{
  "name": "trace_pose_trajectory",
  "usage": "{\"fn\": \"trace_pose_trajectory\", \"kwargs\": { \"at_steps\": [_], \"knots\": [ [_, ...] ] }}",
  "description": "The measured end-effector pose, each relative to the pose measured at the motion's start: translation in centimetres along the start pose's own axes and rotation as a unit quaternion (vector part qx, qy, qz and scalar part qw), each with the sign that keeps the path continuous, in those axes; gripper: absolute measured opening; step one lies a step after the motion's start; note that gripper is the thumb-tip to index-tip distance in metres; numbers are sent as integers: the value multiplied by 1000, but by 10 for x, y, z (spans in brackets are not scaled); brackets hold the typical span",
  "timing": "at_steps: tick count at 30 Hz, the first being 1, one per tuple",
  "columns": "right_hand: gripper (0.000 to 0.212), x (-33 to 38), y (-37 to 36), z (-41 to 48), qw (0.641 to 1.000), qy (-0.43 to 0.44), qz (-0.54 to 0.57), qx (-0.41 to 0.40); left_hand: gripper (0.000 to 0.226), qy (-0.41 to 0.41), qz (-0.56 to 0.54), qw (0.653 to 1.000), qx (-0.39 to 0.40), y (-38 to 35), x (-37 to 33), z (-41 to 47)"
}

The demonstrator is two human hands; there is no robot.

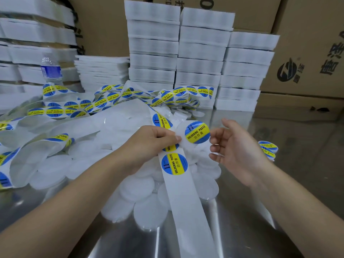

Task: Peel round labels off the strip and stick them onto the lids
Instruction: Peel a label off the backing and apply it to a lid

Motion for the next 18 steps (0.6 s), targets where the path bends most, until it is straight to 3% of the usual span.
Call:
{"fn": "trace_pose_trajectory", "kwargs": {
  "at_steps": [18],
  "knots": [
    [41,-4,-9,0,999,-17,-9,36,18,-5,5,1000,15,-2,-1,0]
  ]
}}
Point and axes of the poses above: each hand's wrist, its own z-axis towards the middle knuckle, its own y-axis out of the back of the hand, x = y × z, the point moved 9 cm from there along z, towards the middle knuckle, and after that the axes turned 12 degrees about -z, right-handed, at the moved point
